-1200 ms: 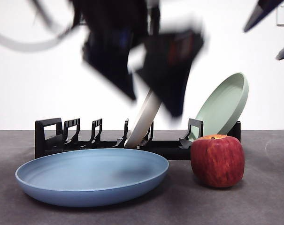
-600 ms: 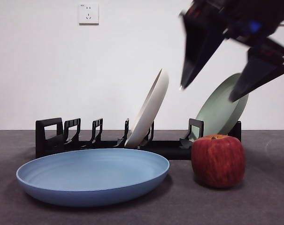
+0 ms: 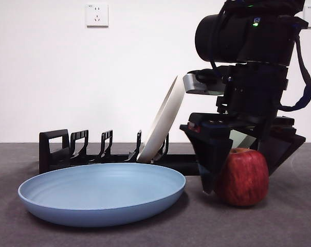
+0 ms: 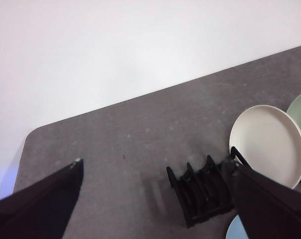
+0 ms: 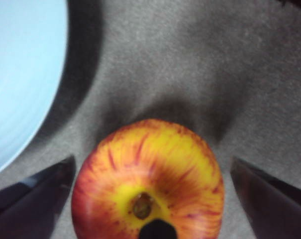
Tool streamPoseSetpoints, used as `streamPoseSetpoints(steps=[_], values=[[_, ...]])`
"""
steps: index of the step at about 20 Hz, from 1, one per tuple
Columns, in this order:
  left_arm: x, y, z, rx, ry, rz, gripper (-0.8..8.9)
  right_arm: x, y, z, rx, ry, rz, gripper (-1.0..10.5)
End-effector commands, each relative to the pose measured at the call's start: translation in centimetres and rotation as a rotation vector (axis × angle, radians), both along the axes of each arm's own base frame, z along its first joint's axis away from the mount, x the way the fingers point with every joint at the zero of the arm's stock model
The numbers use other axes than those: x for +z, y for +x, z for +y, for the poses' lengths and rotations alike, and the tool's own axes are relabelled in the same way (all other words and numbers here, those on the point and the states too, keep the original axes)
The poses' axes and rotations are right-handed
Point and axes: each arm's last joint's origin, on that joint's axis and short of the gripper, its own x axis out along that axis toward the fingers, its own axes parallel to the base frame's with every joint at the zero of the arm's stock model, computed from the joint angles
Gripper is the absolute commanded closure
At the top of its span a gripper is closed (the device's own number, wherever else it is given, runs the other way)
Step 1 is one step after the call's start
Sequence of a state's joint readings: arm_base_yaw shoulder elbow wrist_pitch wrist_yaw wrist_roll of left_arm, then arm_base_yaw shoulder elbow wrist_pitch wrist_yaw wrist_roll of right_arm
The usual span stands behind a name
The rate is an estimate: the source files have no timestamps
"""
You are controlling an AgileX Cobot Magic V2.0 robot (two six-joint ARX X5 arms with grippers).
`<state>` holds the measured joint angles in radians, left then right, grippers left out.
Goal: Take the blue plate from the plate rack,put the plate on the table,take the apple from the table,put the apple in the plate
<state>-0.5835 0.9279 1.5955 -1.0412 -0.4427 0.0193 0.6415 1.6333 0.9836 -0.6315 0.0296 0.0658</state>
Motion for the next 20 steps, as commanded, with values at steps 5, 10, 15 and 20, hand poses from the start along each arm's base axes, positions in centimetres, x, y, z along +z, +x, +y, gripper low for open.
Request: streamPoseSetpoints(steps=[5,10,15,20], values=[[-0.3,-0.1,0.1,0.004,0.024,0.024,3.44,0.3,-0.1,0.0,0.005,-0.002,0.009,9.6],[-0.3,0.0,0.0,0.003,0.025,0.027,3.44,4.4,-0.4,2.2,0.031,0.111,-0.022,9.6],[-0.6,0.9,-0.5,0.003,0.042,0.05,3.44,7.3,-0.9,6.6,0.169,0.281,-0.103,9.6],[-0.6,1.1,-0.7,0.003,0.047,0.057,3.44,5.5,0.4,11.0,0.228,0.258,-0.069,9.6]])
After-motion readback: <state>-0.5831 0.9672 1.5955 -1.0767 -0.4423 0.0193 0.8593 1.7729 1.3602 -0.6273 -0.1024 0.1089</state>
